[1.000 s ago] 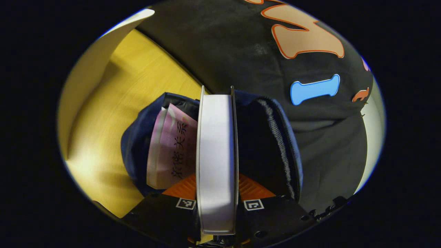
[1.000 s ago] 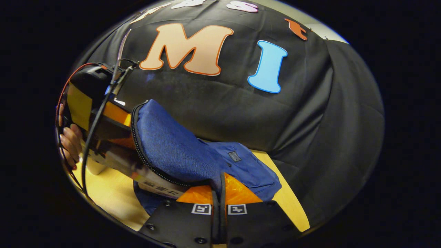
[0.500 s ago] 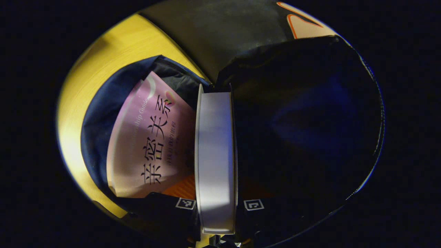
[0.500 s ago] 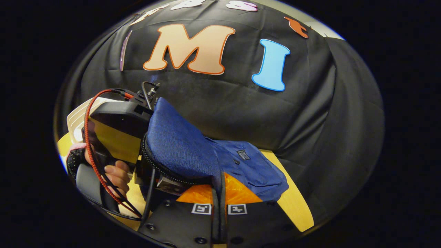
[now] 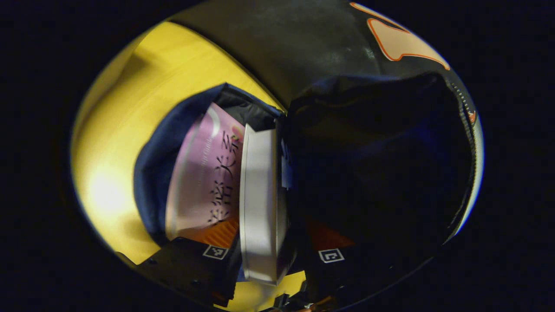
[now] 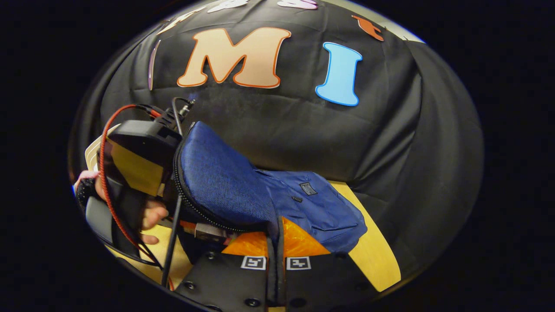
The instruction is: Open the schoolbag, grab two books from the bookshelf and put them into the schoolbag.
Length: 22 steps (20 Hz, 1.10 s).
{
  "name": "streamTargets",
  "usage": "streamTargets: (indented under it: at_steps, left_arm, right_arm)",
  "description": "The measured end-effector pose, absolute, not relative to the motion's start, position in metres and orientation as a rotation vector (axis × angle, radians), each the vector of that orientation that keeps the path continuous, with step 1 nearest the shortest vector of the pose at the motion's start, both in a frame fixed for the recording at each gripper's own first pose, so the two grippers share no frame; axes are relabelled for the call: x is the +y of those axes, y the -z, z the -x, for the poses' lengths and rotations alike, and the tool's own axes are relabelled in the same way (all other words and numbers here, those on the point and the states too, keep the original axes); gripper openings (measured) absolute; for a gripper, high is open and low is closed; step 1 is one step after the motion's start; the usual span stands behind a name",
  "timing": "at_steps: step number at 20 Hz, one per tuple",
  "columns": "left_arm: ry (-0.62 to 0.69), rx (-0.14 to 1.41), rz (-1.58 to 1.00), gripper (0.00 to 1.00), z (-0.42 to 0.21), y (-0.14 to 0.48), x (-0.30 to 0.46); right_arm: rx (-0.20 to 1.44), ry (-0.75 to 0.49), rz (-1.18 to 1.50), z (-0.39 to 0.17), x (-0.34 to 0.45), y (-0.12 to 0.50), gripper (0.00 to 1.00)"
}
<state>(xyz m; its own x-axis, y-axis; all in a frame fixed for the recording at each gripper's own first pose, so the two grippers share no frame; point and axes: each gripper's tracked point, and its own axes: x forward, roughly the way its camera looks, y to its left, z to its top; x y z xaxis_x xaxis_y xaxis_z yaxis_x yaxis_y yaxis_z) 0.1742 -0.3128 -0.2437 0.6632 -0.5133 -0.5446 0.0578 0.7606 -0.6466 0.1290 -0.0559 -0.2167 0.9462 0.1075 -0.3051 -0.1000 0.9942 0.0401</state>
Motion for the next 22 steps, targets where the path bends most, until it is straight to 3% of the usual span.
streamTargets:
  at_steps: [3, 5, 6, 7, 8, 9, 10, 16, 20, 22]
  left_arm:
    - [0.302, 0.774, 0.507, 0.68, -0.161, 0.234, -0.284]
    - [0.285, 0.728, 0.427, 0.54, -0.151, 0.216, -0.268]
    - [0.269, 0.699, 0.372, 0.62, -0.147, 0.209, -0.257]
    - [0.251, 0.669, 0.312, 0.80, -0.141, 0.202, -0.244]
    - [0.235, 0.642, 0.259, 0.80, -0.136, 0.194, -0.235]
    - [0.220, 0.616, 0.216, 0.91, -0.132, 0.187, -0.227]
    - [0.207, 0.598, 0.173, 0.95, -0.125, 0.179, -0.219]
    - [0.169, 0.463, 0.126, 0.96, -0.084, 0.114, -0.191]
    - [0.110, 0.415, 0.112, 0.96, -0.059, 0.085, -0.153]
    - [0.069, 0.402, 0.114, 0.96, -0.047, 0.075, -0.127]
  right_arm:
    - [0.343, -0.115, -0.064, -0.129, -0.055, 0.225, 0.03]
    - [0.360, -0.125, -0.083, -0.129, -0.052, 0.229, 0.03]
    - [0.363, -0.129, -0.082, -0.130, -0.051, 0.230, 0.01]
    - [0.366, -0.135, -0.075, -0.129, -0.050, 0.231, 0.01]
    - [0.368, -0.142, -0.066, -0.129, -0.050, 0.233, 0.05]
    - [0.372, -0.150, -0.056, -0.129, -0.049, 0.236, 0.05]
    - [0.377, -0.160, -0.048, -0.128, -0.046, 0.238, 0.04]
    - [0.428, -0.230, 0.049, -0.118, -0.022, 0.265, 0.02]
    - [0.425, -0.244, 0.141, -0.114, -0.016, 0.272, 0.07]
    - [0.422, -0.233, 0.177, -0.114, -0.014, 0.272, 0.16]
